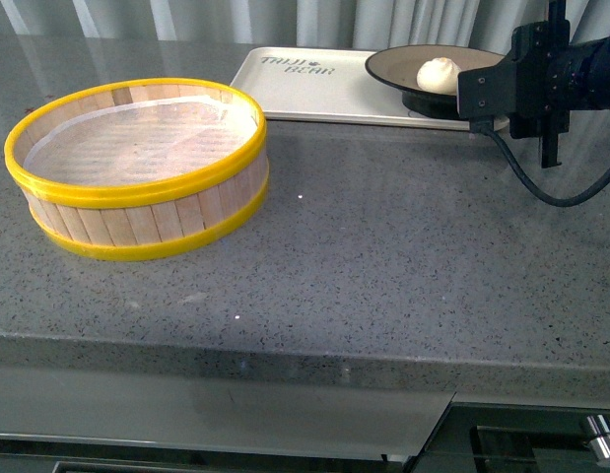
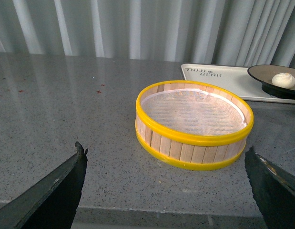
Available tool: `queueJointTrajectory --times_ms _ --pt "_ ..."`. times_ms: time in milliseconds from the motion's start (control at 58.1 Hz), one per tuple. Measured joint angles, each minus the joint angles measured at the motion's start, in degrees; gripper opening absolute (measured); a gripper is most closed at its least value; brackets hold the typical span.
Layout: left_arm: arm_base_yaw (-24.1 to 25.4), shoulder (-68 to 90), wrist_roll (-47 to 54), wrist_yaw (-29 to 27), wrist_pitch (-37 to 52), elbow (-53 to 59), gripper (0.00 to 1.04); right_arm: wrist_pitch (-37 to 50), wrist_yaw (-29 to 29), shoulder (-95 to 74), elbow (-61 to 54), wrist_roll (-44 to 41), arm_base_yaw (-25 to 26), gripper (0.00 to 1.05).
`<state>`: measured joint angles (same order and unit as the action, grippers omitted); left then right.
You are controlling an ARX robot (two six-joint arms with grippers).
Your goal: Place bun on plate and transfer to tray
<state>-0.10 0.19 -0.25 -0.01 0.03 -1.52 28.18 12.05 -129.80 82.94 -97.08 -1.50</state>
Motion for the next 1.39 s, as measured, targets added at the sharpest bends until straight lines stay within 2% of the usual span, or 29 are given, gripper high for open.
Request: queueJointTrajectory --times_ms 258,448,792,844,912,1016,1136,1153,1222,1274,1326,1394 --pt "0.0 0.0 0.0 0.0 0.0 0.0 0.98 3.7 -0.5 5.0 -5.1 6.2 -0.9 0.98" --pt "0.0 0.0 0.0 0.0 0.0 0.0 0.98 6.6 -3.4 9.4 -11.3 14.3 -2.4 0.96" --pt "0.0 0.0 0.0 0.0 0.0 0.0 0.98 5.9 -9.1 23.6 -25.6 40.5 -5.4 0.96" --pt "0.0 0.0 0.0 0.0 0.0 0.0 0.98 5.2 -10.7 26.9 -28.7 45.5 -5.6 0.96" --pt "0.0 0.0 0.0 0.0 0.0 0.0 0.98 1.5 -14.0 34.2 -33.5 57.2 -6.0 0.96" --pt "0.0 0.0 0.0 0.0 0.0 0.0 0.98 -2.8 -15.0 41.8 -36.6 72.0 -5.9 0.96" --pt "0.0 0.0 0.0 0.0 0.0 0.0 0.98 -2.8 -15.1 44.2 -36.6 80.3 -5.8 0.96" --pt "0.0 0.0 0.0 0.0 0.0 0.0 0.98 -2.4 -15.4 44.1 -36.7 81.0 -5.8 0.96" --pt "0.0 0.0 0.0 0.0 0.0 0.0 0.98 9.1 -18.4 43.5 -41.1 87.3 -5.7 0.85" --pt "0.0 0.0 0.0 0.0 0.0 0.0 0.98 16.3 -18.4 44.0 -45.3 90.6 -5.4 0.76" --pt "0.0 0.0 0.0 0.0 0.0 0.0 0.98 20.6 -18.2 45.5 -49.0 92.9 -5.0 0.67" --pt "0.0 0.0 0.0 0.0 0.0 0.0 0.98 23.5 -17.4 50.1 -54.8 95.0 -4.0 0.49"
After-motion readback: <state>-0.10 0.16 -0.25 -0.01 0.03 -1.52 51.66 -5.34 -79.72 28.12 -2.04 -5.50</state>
